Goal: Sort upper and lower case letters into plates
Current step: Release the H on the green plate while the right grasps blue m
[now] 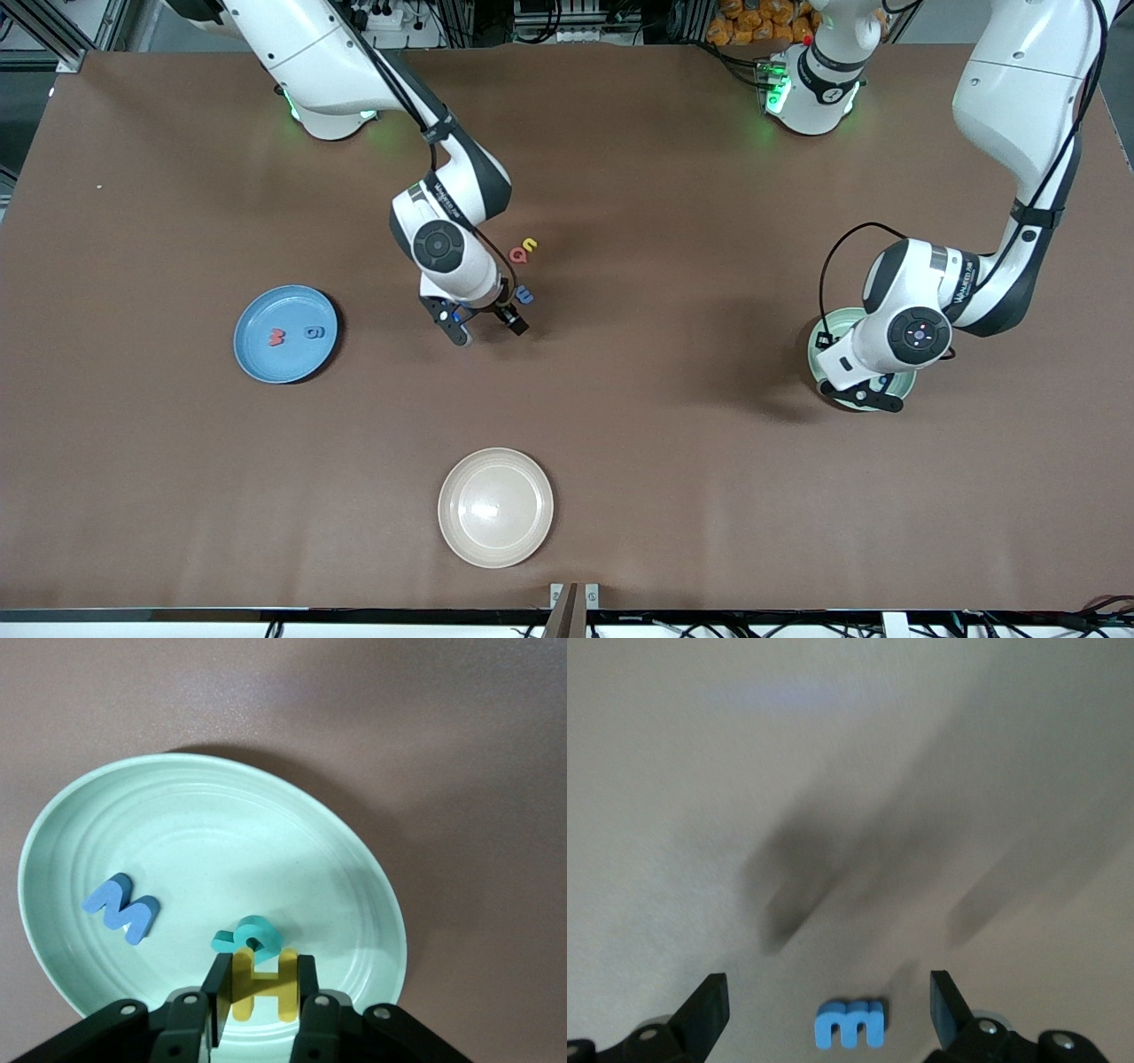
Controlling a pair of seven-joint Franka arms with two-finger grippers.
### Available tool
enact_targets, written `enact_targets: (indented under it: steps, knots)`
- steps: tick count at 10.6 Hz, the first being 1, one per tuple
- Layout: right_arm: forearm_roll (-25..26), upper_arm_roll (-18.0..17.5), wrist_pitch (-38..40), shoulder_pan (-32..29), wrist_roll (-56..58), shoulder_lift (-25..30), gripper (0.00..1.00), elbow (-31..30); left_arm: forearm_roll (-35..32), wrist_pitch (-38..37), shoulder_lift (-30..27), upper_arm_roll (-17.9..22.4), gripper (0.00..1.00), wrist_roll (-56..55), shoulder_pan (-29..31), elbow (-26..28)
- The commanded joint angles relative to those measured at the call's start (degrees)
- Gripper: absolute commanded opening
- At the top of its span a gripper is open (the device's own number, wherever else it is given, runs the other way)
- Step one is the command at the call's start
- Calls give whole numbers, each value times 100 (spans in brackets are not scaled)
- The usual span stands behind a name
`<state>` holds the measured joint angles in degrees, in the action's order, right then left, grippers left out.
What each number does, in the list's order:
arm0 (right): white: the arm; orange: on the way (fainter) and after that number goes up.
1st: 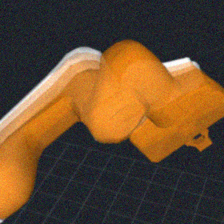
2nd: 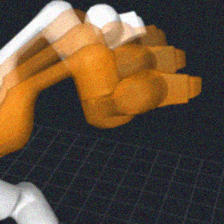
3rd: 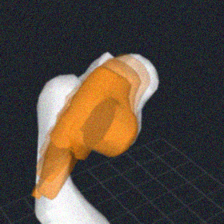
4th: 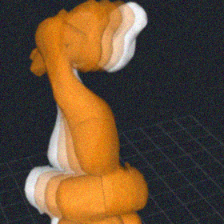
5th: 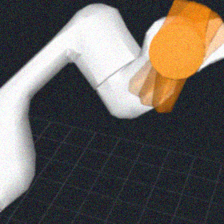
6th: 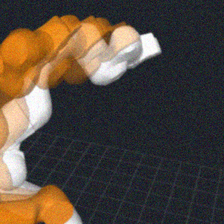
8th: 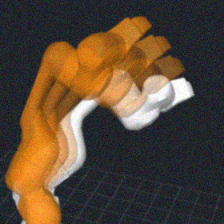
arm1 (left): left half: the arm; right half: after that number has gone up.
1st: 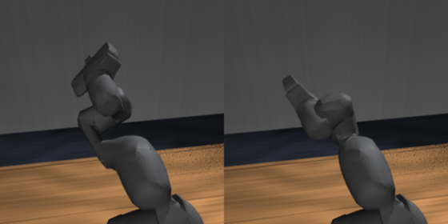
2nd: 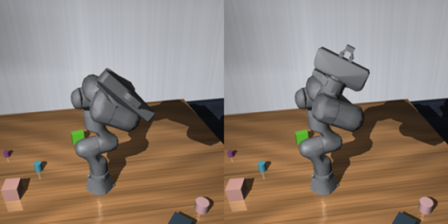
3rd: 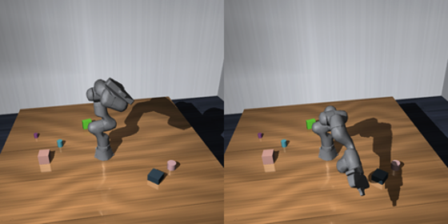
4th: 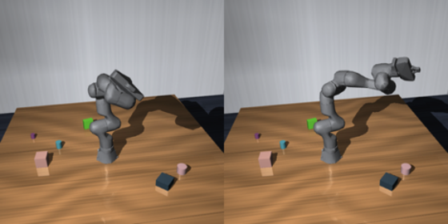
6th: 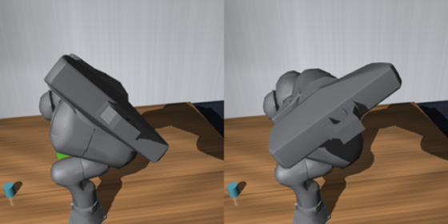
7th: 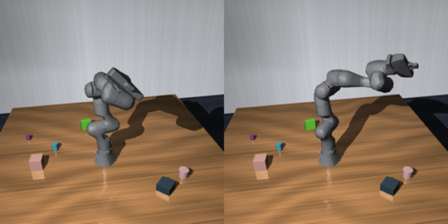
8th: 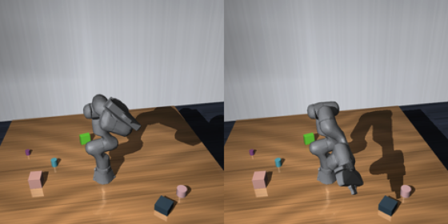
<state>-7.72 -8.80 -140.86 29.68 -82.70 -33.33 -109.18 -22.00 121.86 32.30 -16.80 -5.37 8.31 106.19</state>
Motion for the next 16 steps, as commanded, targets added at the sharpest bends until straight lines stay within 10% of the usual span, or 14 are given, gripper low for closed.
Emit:
enact_targets:
  steps: [1, 12, 16]
  knots:
    - [-27, -148, -117, 81, -325, -50, 100, -51, -155, 75, -109, 2, 100, 62, 4, 86]
    - [-27, -200, -698, 205, -519, -200, 100, -323, 3, -39, -1567, -955, 100, -8, -682, -90]
    - [-19, -209, -698, 196, -519, -200, 46, -323, 284, -57, -1727, -1088, 100, -8, -682, -81]
